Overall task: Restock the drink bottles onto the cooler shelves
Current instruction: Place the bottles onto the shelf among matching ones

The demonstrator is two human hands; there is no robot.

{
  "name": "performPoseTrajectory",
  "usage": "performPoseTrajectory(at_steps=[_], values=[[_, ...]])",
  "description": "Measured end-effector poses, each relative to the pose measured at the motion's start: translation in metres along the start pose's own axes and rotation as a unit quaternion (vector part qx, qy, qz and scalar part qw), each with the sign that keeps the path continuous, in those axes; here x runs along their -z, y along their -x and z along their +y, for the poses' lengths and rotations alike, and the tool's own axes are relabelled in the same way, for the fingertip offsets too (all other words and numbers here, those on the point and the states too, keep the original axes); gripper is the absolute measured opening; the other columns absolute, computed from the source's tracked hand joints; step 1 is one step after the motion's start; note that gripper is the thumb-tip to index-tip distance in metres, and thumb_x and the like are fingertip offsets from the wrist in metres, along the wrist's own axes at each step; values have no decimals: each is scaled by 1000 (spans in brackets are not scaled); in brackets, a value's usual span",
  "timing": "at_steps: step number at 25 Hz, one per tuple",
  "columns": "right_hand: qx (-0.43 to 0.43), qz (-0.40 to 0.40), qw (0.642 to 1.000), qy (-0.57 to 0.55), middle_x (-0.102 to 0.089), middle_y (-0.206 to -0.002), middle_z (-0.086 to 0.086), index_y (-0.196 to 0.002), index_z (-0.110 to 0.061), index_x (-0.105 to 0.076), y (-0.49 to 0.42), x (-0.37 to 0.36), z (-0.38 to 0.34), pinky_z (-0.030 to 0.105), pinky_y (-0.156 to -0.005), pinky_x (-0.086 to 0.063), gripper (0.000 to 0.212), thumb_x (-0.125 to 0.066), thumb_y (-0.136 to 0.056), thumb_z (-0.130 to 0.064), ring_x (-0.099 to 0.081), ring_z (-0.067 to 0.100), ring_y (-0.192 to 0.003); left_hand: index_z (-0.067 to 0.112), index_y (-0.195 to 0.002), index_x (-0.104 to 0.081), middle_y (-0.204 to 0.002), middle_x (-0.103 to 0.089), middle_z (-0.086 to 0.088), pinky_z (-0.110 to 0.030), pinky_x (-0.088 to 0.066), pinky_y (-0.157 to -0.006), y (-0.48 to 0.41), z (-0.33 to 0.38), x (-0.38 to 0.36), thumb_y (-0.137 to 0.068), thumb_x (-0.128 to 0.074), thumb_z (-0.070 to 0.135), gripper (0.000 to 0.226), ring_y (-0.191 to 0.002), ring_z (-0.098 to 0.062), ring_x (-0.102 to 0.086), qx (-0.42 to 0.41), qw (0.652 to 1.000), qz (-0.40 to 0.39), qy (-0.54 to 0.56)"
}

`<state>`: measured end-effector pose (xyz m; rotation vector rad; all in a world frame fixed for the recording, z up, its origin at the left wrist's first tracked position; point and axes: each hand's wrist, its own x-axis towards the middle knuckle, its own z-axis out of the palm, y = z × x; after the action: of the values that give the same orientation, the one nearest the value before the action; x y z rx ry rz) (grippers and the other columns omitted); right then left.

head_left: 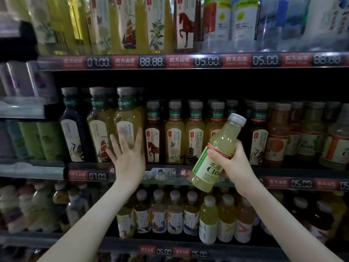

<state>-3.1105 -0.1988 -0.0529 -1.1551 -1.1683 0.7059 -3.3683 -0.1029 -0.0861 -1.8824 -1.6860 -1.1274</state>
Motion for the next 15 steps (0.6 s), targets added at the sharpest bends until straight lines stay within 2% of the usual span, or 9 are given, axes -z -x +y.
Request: performPoseTrajectory(at_steps=[3,5,9,11,13,15], values=[[-3,-20,1000,7,-63,-108,-10,-121,-33,-43,-3,-16,0,40,-88,-52,56,-77,-78,-23,-61,10,-101,32,-152,-9,-154,18,-21,-66,-42,-92,-1,-11,0,-89,-61,9,85,-137,-55,-2,-11,998,-7,59],[0,-26,1000,10,-63,-109,-10,-124,-31,-43,-3,-20,1,33,-84,-52,57,-77,-78,-24,-61,9,-101,38,-150,-6,-154,18,-20,-62,-46,-88,-1,-10,2,-90,-60,9,86,-135,-52,-4,10,997,-6,81],[4,-18,1000,20,-62,-105,-15,-123,-32,-43,-3,-16,6,25,-77,-49,57,-77,-78,-24,-60,2,-96,46,-147,-4,-154,14,-18,-66,-40,-92,0,-8,0,-90,-60,11,88,-130,-47,-12,33,996,10,88],[3,-10,1000,25,-62,-103,-16,-119,-36,-43,-2,-11,8,25,-78,-50,55,-78,-78,-24,-60,0,-95,45,-148,-4,-153,18,-18,-66,-31,-101,4,-2,-1,-89,-61,13,88,-132,-47,-8,47,995,22,81],[0,-7,1000,28,-63,-104,-16,-114,-39,-44,0,-4,9,28,-80,-52,53,-78,-77,-25,-61,1,-95,39,-150,-9,-153,20,-20,-64,-17,-107,12,17,-2,-89,-61,19,82,-137,-45,1,18,997,36,58],[3,-3,999,34,-65,-104,-15,-117,-36,-45,2,8,9,23,-78,-51,55,-79,-76,-25,-62,-1,-94,33,-150,-20,-153,12,-23,-63,-11,-108,20,45,-6,-88,-61,21,75,-140,-42,5,-45,996,35,62]])
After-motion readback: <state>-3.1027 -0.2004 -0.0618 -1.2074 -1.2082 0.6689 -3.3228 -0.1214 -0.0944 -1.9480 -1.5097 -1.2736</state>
